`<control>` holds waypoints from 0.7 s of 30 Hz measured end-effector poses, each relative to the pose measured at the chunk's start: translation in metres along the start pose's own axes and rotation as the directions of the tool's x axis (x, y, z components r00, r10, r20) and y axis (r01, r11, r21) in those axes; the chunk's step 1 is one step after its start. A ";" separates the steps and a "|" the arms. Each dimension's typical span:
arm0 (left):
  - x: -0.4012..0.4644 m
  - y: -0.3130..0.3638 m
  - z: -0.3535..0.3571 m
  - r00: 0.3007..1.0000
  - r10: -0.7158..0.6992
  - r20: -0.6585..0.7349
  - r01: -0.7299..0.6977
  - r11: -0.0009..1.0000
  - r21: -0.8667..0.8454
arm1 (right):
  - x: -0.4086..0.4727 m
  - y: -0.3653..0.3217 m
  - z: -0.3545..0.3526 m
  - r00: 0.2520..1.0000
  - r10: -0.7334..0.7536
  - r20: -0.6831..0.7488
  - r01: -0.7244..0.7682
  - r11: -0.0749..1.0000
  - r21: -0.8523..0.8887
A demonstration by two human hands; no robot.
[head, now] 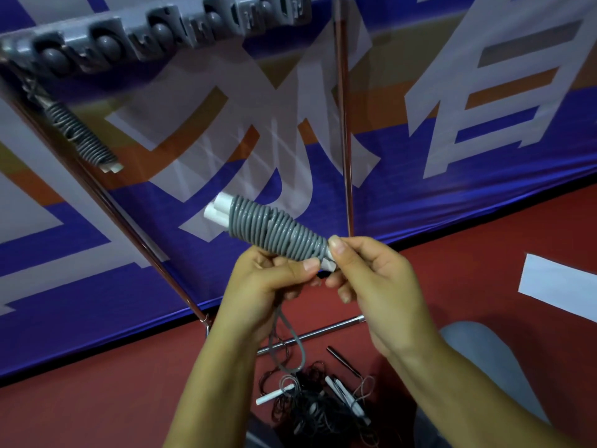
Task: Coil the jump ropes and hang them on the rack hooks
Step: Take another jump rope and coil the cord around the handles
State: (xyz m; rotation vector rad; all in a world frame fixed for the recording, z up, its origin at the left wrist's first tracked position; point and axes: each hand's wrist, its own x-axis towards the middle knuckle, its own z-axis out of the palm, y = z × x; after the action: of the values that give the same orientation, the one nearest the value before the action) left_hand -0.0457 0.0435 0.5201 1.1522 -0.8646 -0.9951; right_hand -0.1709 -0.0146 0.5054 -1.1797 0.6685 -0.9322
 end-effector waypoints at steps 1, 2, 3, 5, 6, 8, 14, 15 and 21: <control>-0.001 0.001 0.000 1.000 0.020 -0.001 -0.020 0.999 0.047 | 0.000 -0.001 -0.001 1.000 0.031 0.006 -0.031 0.999 0.010; -0.002 0.000 -0.001 0.999 0.040 -0.009 -0.039 0.996 0.086 | 0.001 -0.002 -0.001 0.998 0.064 0.012 -0.065 0.997 0.031; -0.002 0.000 -0.001 0.998 0.052 -0.020 -0.049 0.992 0.113 | 0.001 -0.004 -0.001 0.995 0.101 0.021 -0.103 0.993 0.064; -0.003 0.000 -0.002 0.996 0.079 -0.027 -0.075 0.987 0.145 | 0.002 -0.005 -0.001 0.984 0.169 0.049 -0.174 0.976 0.132; -0.004 -0.002 -0.003 0.995 0.098 -0.036 -0.091 0.984 0.151 | 0.002 -0.006 -0.002 0.979 0.195 0.066 -0.203 0.967 0.154; -0.006 -0.003 -0.001 0.990 0.130 -0.058 -0.121 0.982 0.146 | 0.004 -0.008 -0.002 0.968 0.225 0.109 -0.241 0.956 0.170; -0.007 -0.001 0.011 0.980 0.124 -0.154 -0.111 0.990 0.089 | 0.005 0.007 -0.008 0.977 -0.201 0.067 0.212 0.945 -0.248; -0.007 0.000 0.011 0.979 0.100 -0.179 -0.088 0.994 0.071 | 0.004 0.010 -0.009 0.938 -0.333 0.097 0.346 0.877 -0.332; -0.007 0.001 0.013 0.987 0.004 -0.159 -0.010 0.999 -0.034 | 0.009 0.021 -0.012 0.762 -0.600 0.244 0.622 0.572 -0.535</control>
State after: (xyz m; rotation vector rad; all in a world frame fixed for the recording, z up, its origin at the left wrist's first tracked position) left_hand -0.0600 0.0456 0.5236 1.1807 -0.7214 -0.8963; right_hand -0.1711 -0.0257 0.4823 -2.0825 0.5274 -1.3290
